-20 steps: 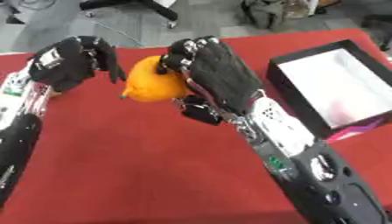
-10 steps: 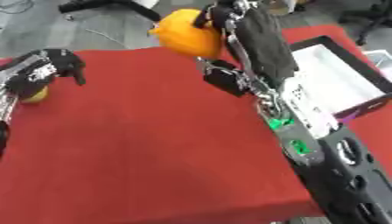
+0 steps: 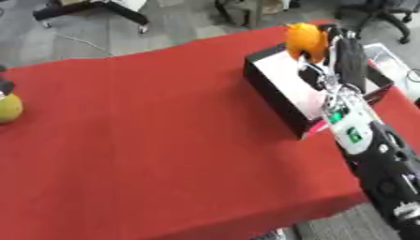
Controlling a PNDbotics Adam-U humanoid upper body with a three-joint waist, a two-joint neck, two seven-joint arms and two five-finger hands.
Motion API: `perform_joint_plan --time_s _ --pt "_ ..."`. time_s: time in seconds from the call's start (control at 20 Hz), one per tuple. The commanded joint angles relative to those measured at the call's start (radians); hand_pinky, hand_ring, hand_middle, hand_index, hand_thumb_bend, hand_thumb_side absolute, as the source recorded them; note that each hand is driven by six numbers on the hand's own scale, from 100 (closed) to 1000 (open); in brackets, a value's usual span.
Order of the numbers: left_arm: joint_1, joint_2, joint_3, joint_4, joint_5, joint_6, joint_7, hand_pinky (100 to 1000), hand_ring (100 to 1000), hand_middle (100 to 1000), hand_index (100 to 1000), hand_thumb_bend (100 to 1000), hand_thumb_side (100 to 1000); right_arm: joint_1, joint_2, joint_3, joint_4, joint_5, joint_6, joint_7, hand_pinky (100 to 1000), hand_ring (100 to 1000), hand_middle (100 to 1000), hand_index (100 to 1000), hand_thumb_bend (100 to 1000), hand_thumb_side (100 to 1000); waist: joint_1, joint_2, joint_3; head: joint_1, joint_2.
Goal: Pick up the objects with one hand, pass them to the other hand, and then place them into the box on the other side of the table.
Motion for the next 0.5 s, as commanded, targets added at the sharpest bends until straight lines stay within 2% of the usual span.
perform_joint_plan --time_s 0.05,0.1,0.15,0.25,0.35,0.4,0.5 --pt "-0.046 0.058 0.007 0.048 -0.204 -0.029 0.108 732 667 655 816 498 477 -0.042 -0.061 -0.028 0.083 0.097 0.016 0.146 613 604 720 987 224 588 -0.006 -0.016 -0.004 0.005 -0.003" --pt "-0.059 0.060 0.004 0.071 -0.277 -0.033 0.125 737 681 673 829 525 480 -0.049 -0.068 -0.035 0.094 0.138 0.019 0.185 658 666 754 1000 289 633 -0.007 -0.016 -0.006 0.011 -0.003" --pt "-0.073 0.064 0.001 0.093 -0.354 -0.038 0.144 750 713 703 846 584 476 -0.053 -0.073 -0.040 0.094 0.185 0.015 0.223 744 764 812 1000 370 685 -0.009 -0.016 -0.009 0.020 -0.003" --pt "-0.097 0.070 -0.003 0.135 -0.501 -0.044 0.193 764 748 744 872 648 487 -0.057 -0.084 -0.041 0.070 0.291 -0.003 0.300 883 896 904 1000 464 733 -0.014 -0.016 -0.015 0.039 -0.003" --pt "-0.116 0.075 -0.006 0.179 -0.628 -0.039 0.242 772 769 769 887 701 488 -0.059 -0.094 -0.035 0.024 0.403 -0.036 0.389 951 961 953 998 516 749 -0.019 -0.016 -0.022 0.062 -0.003" --pt "-0.124 0.075 -0.007 0.198 -0.684 -0.035 0.269 773 772 772 888 706 488 -0.059 -0.097 -0.036 -0.001 0.450 -0.050 0.432 957 966 956 996 522 749 -0.021 -0.016 -0.025 0.071 -0.003" --pt "-0.135 0.080 -0.007 0.239 -0.790 -0.011 0.328 779 788 797 900 740 461 -0.058 -0.101 -0.035 -0.068 0.540 -0.083 0.505 999 998 976 961 554 689 -0.027 -0.015 -0.034 0.106 -0.003"
